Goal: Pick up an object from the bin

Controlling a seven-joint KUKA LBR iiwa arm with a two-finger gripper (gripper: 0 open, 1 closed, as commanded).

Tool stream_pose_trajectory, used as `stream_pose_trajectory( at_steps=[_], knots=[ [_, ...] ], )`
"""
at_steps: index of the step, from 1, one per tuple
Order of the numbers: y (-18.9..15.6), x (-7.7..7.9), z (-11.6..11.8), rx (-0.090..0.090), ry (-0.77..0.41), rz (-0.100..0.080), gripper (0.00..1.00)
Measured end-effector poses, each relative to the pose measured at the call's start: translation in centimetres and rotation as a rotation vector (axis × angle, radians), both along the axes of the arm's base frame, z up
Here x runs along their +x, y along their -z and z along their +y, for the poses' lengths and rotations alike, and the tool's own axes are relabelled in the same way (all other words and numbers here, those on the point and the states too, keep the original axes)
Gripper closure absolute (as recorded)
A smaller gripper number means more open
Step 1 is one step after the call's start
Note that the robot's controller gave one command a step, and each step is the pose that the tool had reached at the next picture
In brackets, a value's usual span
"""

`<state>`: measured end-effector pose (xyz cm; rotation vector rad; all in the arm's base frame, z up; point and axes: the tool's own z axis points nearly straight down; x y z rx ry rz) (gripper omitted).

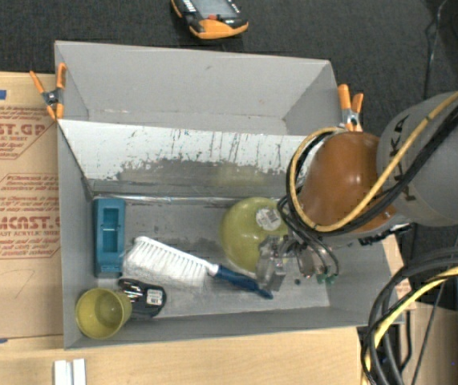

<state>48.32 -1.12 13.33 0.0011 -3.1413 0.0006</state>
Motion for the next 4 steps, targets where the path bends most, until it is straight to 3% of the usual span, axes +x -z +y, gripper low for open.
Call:
stream_pose_trajectory(
  at_steps=[1, 2, 3, 4],
  knots=[
    [0.0, 0.0, 0.0, 0.000, 0.000, 0.000, 1.00],
    [6.2, 0.5, 1.7, 0.000, -0.143, -0.005, 0.00],
    [6.4, 0.4, 1.7, 0.000, -0.143, 0.000, 1.00],
    [6.4, 0.4, 1.7, 0.000, -0.143, 0.000, 1.00]
  ],
)
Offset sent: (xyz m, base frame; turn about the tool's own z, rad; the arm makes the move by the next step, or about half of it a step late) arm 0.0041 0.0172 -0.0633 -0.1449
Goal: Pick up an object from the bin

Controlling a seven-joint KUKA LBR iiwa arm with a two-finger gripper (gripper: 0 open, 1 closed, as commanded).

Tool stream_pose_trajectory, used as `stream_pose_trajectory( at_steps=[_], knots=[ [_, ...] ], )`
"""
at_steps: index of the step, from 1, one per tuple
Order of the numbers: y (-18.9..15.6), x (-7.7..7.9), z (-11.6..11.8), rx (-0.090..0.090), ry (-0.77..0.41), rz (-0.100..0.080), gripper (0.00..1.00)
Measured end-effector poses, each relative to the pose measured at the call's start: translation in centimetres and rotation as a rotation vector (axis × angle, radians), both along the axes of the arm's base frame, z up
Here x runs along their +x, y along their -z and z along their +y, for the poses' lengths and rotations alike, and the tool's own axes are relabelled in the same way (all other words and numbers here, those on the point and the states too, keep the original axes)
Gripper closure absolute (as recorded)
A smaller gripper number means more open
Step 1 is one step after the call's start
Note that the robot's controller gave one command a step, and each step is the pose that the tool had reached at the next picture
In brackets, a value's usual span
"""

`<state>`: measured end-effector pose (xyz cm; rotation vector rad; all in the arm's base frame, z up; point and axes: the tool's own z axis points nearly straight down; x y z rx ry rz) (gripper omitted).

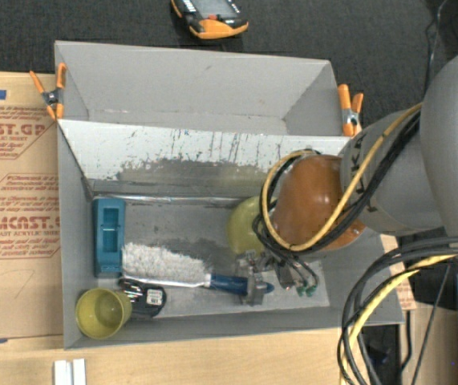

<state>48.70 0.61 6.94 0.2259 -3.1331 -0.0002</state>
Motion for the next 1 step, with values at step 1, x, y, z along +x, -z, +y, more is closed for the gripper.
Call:
stream_pose_trajectory(
  at_steps=[1],
  knots=[
    [-1.88, -0.23, -0.07, 0.000, -0.001, 0.013, 1.00]
  ],
)
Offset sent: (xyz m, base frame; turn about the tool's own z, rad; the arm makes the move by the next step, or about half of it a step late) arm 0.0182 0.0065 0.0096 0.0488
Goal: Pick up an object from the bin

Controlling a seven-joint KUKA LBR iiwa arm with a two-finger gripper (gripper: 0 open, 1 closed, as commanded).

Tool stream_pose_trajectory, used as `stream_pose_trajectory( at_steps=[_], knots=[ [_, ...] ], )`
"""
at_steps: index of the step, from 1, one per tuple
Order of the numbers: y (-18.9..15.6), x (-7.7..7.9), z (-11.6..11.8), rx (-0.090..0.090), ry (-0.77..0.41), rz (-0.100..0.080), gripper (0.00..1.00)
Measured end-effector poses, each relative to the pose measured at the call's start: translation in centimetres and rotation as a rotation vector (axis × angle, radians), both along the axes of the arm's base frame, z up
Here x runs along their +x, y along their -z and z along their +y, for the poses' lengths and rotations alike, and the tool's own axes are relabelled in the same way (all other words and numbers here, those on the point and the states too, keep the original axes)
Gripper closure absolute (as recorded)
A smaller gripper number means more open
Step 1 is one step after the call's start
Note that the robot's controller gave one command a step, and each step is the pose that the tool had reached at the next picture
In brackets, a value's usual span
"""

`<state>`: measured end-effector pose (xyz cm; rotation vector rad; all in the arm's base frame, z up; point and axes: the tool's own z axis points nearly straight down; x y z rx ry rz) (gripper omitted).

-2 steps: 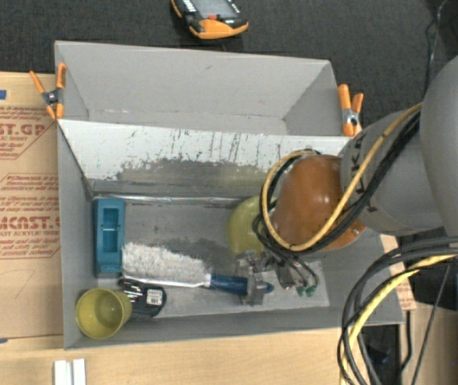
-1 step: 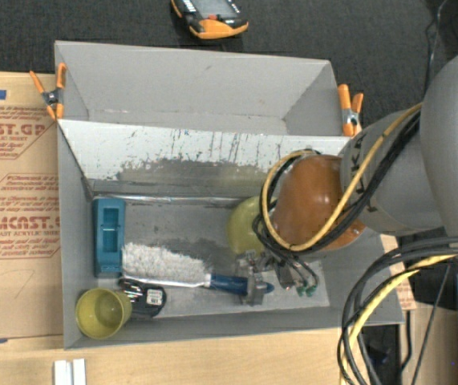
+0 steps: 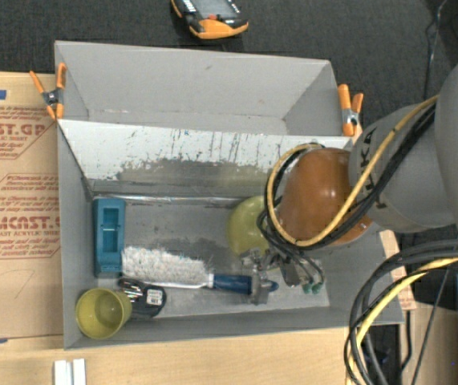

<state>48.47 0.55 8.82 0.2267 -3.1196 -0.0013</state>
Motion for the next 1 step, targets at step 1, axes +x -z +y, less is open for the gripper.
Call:
stream_pose_trajectory(
  at_steps=[1],
  knots=[
    [-2.51, 1.10, 0.22, -0.001, 0.021, -0.010, 1.00]
  ],
)
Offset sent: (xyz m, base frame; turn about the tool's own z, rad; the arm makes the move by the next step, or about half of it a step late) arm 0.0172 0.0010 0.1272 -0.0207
